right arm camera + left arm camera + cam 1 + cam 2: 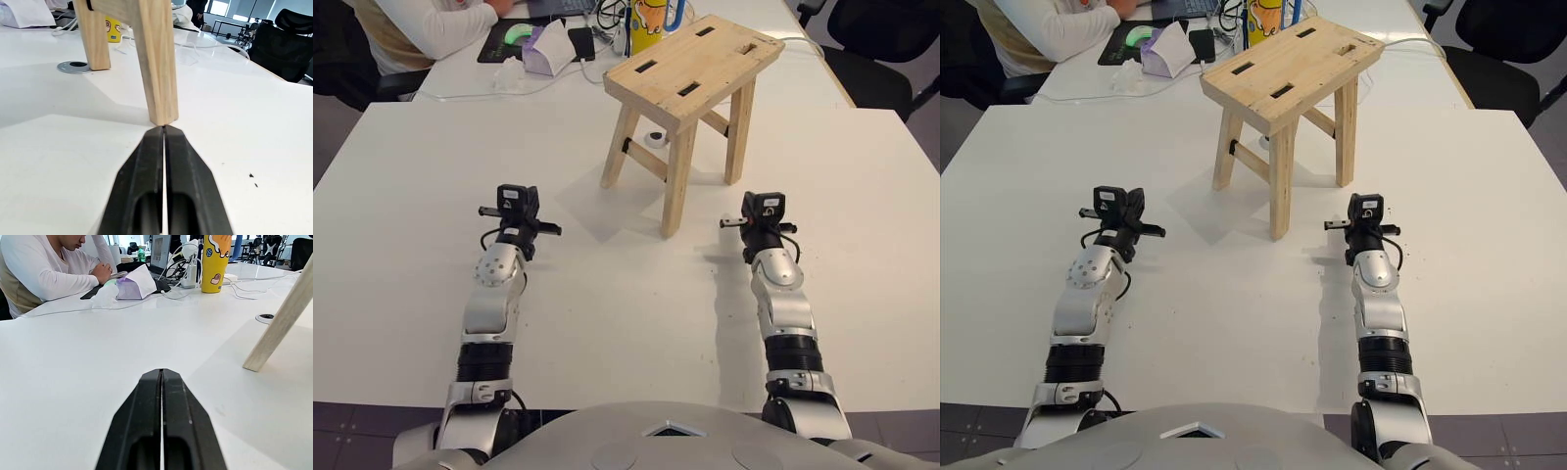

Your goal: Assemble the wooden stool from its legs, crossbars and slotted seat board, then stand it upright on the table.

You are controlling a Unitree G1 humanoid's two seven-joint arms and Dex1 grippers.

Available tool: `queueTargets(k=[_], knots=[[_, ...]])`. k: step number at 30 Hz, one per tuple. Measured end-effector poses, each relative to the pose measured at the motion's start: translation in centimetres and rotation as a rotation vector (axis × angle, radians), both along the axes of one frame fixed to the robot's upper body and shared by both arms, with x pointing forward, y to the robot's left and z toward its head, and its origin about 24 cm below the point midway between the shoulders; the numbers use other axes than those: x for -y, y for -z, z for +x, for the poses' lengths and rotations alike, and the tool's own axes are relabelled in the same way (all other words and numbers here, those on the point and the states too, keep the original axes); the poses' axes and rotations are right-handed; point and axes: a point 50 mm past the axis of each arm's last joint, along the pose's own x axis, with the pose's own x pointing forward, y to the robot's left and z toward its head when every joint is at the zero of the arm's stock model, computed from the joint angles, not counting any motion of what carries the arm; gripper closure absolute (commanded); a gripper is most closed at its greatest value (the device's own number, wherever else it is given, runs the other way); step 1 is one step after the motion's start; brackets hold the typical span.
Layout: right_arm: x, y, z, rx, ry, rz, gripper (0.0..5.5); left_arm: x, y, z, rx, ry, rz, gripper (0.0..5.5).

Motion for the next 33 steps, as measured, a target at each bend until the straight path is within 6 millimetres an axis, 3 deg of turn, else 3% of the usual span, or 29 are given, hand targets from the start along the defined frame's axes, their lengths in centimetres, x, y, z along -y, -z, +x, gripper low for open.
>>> queueTargets(k=[12, 33], knots=[[-1.2, -0.3, 0.5, 0.033, -0.118, 0.034, 5.50, 1.4, 0.8, -0.3, 0.028, -0.047, -0.057, 5.47], [-2.0, 0.2, 0.6, 0.080, -0.087, 0.054, 5.50, 1.5, 0.1, 1.2, 0.060, 0.039, -0.013, 5.47]])
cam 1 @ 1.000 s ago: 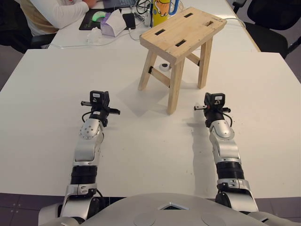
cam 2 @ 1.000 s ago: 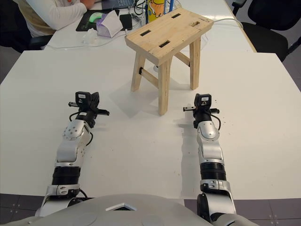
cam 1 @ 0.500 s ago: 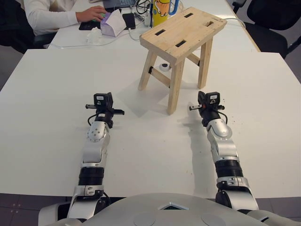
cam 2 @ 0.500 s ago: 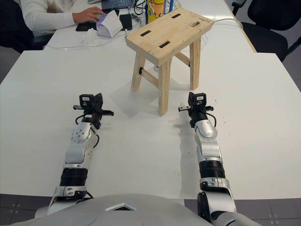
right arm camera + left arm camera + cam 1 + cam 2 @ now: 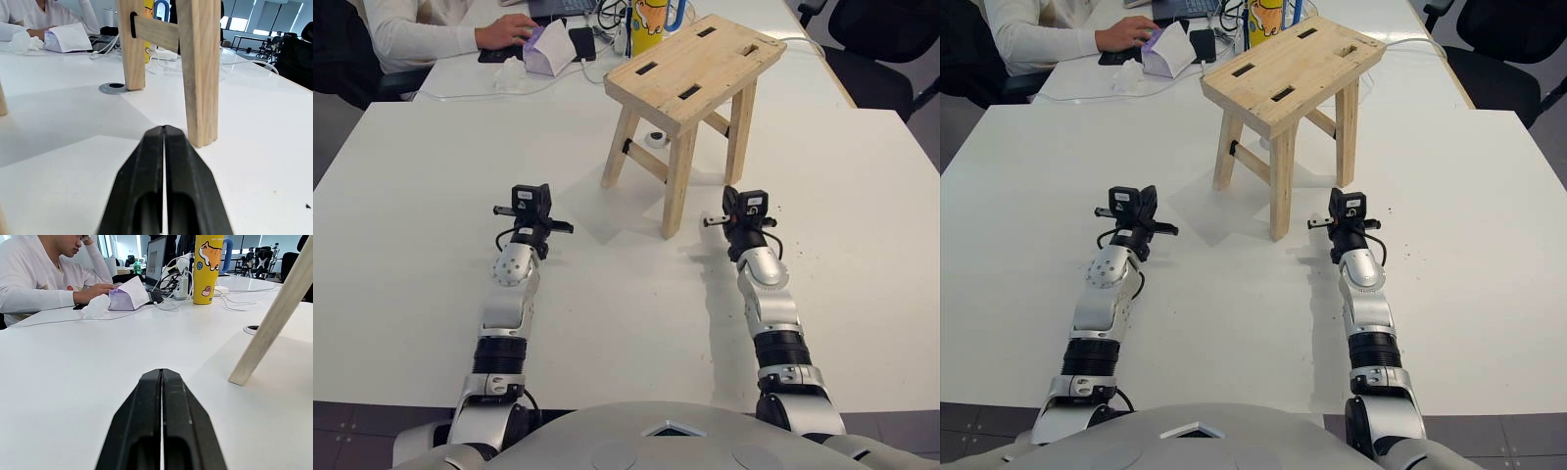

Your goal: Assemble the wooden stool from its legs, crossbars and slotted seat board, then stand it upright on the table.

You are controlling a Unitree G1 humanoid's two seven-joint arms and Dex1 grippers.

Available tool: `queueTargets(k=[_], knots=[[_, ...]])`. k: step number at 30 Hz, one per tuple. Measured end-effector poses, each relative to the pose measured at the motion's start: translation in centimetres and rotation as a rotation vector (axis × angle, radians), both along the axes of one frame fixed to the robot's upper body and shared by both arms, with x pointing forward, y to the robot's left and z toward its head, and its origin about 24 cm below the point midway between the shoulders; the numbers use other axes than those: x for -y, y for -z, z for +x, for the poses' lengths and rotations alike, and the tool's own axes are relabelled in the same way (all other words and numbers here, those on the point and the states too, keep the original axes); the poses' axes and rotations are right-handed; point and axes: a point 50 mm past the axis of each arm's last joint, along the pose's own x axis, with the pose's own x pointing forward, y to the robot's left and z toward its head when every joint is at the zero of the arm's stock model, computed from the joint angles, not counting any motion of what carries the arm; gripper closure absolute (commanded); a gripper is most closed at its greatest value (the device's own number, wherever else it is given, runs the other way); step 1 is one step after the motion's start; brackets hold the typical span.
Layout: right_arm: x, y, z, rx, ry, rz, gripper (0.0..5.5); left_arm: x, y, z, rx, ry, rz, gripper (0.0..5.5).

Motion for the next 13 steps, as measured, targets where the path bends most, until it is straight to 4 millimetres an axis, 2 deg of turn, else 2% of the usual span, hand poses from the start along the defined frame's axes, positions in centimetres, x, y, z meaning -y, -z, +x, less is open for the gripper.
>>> queueTargets(k=[13], knots=[[-0.3, 0.5, 0.3, -0.003, 0.006, 0.002, 5.50, 0.5, -0.2, 1.1, 0.022, 0.022, 0.004, 5.47]])
